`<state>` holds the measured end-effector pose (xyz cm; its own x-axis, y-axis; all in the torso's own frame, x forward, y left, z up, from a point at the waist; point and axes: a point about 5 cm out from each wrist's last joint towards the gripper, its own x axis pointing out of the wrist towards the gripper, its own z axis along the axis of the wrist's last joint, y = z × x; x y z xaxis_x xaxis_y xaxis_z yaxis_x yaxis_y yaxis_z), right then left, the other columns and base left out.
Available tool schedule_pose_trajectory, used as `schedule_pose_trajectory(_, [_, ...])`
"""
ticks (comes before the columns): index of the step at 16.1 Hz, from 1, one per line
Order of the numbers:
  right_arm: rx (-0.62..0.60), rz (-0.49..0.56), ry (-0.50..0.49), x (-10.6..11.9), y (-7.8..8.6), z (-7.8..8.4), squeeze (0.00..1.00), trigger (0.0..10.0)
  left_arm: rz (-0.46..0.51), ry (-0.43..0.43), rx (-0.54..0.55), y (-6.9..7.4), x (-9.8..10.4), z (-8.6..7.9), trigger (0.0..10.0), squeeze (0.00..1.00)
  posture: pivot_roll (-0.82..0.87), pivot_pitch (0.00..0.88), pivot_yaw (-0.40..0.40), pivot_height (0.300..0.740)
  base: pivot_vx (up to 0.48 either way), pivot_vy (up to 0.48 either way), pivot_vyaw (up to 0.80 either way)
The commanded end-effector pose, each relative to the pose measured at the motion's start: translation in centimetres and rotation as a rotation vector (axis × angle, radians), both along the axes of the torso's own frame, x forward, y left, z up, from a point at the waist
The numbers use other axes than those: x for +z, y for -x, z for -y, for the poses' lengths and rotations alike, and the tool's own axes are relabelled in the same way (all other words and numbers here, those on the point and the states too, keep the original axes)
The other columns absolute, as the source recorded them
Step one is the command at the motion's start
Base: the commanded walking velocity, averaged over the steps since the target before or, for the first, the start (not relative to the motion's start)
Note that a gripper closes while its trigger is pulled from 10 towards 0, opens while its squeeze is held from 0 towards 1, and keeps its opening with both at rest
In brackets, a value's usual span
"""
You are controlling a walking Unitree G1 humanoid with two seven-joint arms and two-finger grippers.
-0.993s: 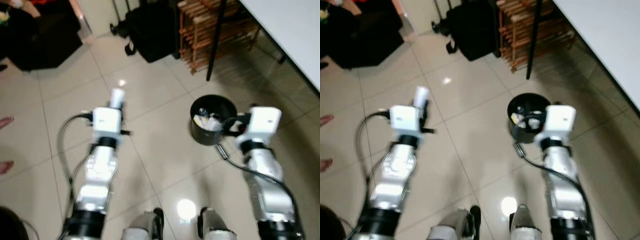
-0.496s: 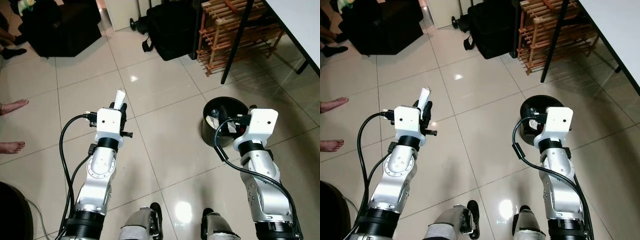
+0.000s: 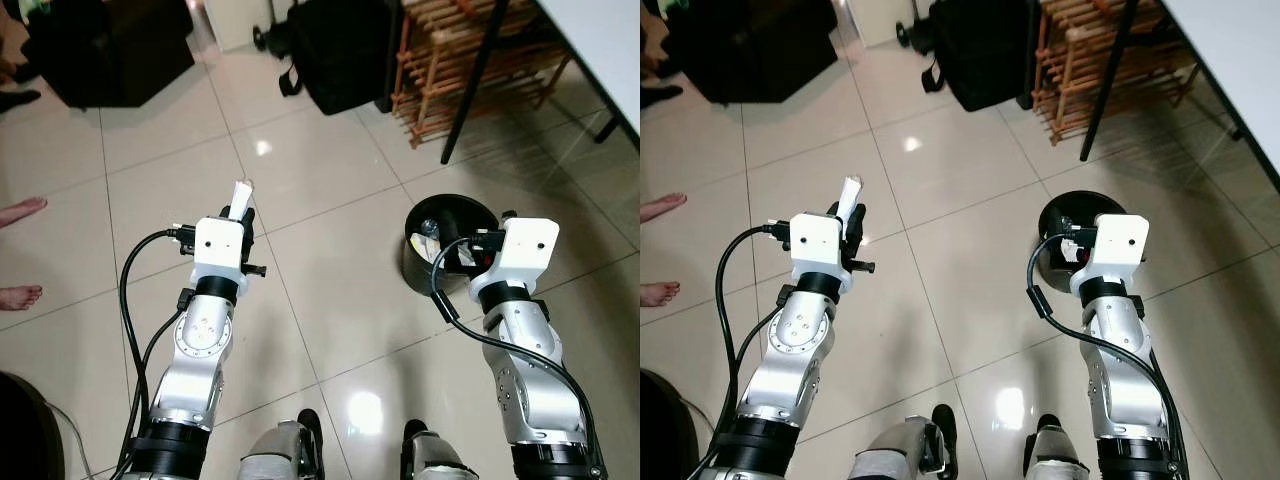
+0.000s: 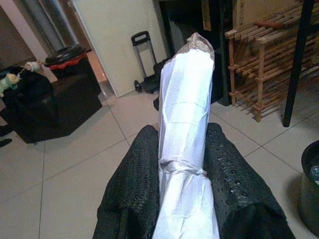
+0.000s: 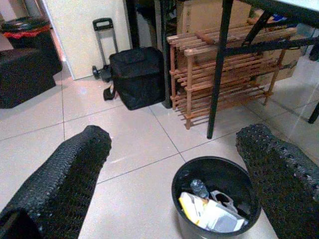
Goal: Picking trash to rubbish bin
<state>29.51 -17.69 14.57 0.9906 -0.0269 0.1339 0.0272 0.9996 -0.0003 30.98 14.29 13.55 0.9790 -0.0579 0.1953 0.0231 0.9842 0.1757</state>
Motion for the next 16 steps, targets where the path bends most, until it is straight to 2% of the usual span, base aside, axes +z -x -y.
schedule_pose_trajectory(1, [0.014,-0.050,-0.008,-1.0,0.1,-0.2,0.00,10.0,-0.027,-0.002,-0.007,0.2,-0.5,-0.1,10.0,0.00,0.03,0.282,0.128,0.740,0.270,0.000,0.00])
schedule_pose_trajectory(2, [0.013,-0.063,-0.007,-1.3,0.1,-0.2,0.00,10.0,-0.028,-0.003,-0.008,0.2,-0.5,-0.1,10.0,0.00,0.03,0.282,0.128,0.740,0.270,0.000,0.00])
schedule_pose_trajectory(5, [0.038,-0.100,-0.017,-2.2,0.3,-0.6,0.00,10.0,-0.035,-0.005,-0.012,0.1,-0.8,-0.1,10.0,0.00,0.03,0.270,0.132,0.740,0.268,0.000,-0.76])
schedule_pose_trajectory(8, [0.031,-0.143,-0.011,-3.7,0.6,-0.5,0.00,10.0,-0.097,-0.019,-0.023,0.2,-2.5,0.0,10.0,0.00,0.03,0.262,0.134,0.740,0.268,0.000,0.00])
schedule_pose_trajectory(11, [0.054,-0.269,0.005,-7.3,1.2,-0.5,0.00,10.0,-0.239,-0.068,-0.024,1.0,-6.6,-0.5,10.0,0.00,0.03,0.253,0.132,0.740,0.268,0.000,0.00])
schedule_pose_trajectory(13, [0.062,-0.328,0.011,-8.9,1.4,-0.5,0.00,10.0,-0.295,-0.087,-0.024,1.4,-8.2,-0.8,10.0,0.00,0.03,0.256,0.131,0.740,0.268,0.000,0.00])
schedule_pose_trajectory(16, [0.096,-0.515,0.055,-13.5,2.6,-0.3,0.00,10.0,-0.464,-0.150,-0.028,3.1,-12.3,-1.8,10.0,0.00,0.03,0.259,0.129,0.740,0.266,0.000,0.00])
